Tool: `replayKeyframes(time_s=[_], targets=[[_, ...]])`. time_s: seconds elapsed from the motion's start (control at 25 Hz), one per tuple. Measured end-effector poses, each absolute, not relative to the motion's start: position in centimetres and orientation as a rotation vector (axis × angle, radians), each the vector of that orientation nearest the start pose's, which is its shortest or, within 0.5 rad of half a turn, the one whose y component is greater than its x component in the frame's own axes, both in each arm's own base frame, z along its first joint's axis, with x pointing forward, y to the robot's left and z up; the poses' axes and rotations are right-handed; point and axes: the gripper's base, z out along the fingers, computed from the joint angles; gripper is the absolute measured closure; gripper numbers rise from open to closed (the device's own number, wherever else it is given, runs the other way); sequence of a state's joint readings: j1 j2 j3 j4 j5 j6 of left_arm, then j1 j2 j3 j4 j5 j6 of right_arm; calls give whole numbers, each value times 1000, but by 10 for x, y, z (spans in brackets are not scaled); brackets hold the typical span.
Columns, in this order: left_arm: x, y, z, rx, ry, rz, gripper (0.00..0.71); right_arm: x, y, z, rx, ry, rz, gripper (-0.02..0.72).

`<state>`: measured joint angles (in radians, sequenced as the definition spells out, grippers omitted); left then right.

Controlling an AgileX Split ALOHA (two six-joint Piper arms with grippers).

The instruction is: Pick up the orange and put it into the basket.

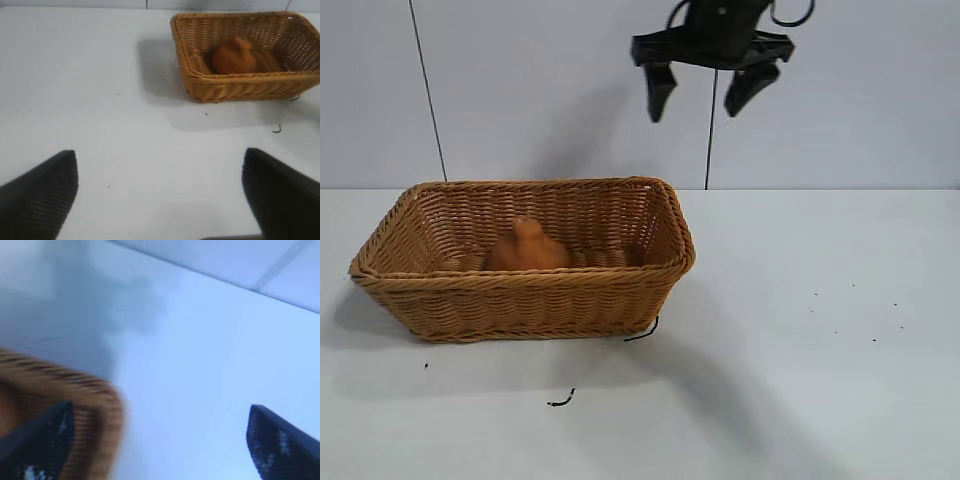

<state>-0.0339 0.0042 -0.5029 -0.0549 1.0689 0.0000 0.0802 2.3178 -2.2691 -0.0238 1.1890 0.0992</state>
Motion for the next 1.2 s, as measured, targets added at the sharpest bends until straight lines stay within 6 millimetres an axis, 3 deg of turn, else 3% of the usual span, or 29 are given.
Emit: replayKeyframes(time_s=[0.12,0.2,0.4,0.64,0.8,0.84,0.96,1.08,1.12,1.2], targets=[[-5,-4,278,38,2053,-87,71,505,9,250,100,2744,-1,36],[-5,-4,278,38,2053,-87,71,504,0,247,122,2756,-8,36],[-5,-4,278,38,2053,-87,71,492,-1,235,76,2831,-9,36],[-5,-4,278,38,2053,-87,71,451,1,237,77,2933,23,36],[-5,-4,278,38,2053,-87,71,409,2,246,81,2994,32,36],[-5,-4,278,38,2053,-87,71,409,2,246,81,2994,32,36],[-5,-4,278,38,2053,-87,71,369,2,258,77,3018,35,36],[-5,-4,278,38,2053,-87,71,323,2,275,73,3011,35,36],[-5,-4,278,38,2053,-87,71,290,2,286,59,2992,34,36],[-5,-4,278,38,2053,-87,71,260,2,287,42,2993,33,36]])
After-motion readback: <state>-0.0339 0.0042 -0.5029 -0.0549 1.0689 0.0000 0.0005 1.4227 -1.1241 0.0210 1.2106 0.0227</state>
